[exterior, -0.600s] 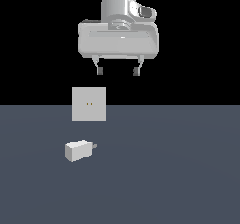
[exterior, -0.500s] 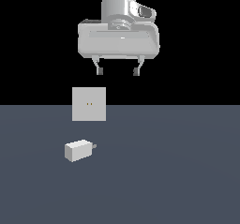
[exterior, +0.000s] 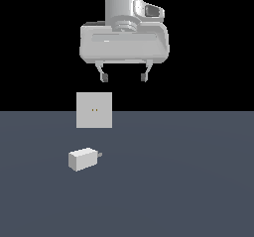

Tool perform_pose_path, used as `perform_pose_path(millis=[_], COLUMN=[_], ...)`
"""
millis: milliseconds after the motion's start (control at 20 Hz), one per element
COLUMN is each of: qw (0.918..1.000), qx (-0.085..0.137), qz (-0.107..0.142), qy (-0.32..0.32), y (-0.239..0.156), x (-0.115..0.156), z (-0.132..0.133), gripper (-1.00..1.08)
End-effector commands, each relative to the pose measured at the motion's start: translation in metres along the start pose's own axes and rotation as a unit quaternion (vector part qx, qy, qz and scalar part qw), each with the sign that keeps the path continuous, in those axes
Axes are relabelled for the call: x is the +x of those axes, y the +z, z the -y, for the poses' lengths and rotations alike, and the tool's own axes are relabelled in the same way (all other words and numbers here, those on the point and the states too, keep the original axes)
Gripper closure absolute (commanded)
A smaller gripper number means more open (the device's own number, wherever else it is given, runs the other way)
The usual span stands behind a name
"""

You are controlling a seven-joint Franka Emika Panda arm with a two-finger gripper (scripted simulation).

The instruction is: Plug the charger into the wall socket.

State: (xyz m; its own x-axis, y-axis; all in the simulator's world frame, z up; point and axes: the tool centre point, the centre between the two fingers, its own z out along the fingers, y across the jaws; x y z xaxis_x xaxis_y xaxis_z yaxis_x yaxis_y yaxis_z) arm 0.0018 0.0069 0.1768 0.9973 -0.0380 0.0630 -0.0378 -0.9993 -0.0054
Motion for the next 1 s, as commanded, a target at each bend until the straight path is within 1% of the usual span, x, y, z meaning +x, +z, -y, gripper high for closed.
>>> perform_pose_path(millis=[0,400,950], qw=[0.9999,0.9973,0.9869], qx=[-0.002,-0.012,-0.027], qz=[-0.004,-0.025,-0.055], qy=[0.012,0.069,0.149], y=[0.003,0.019,0.043], x=[-0.004,-0.023,-0.046], z=[0.002,0.01,0.025], gripper=[-0.92,-0.92,-0.92])
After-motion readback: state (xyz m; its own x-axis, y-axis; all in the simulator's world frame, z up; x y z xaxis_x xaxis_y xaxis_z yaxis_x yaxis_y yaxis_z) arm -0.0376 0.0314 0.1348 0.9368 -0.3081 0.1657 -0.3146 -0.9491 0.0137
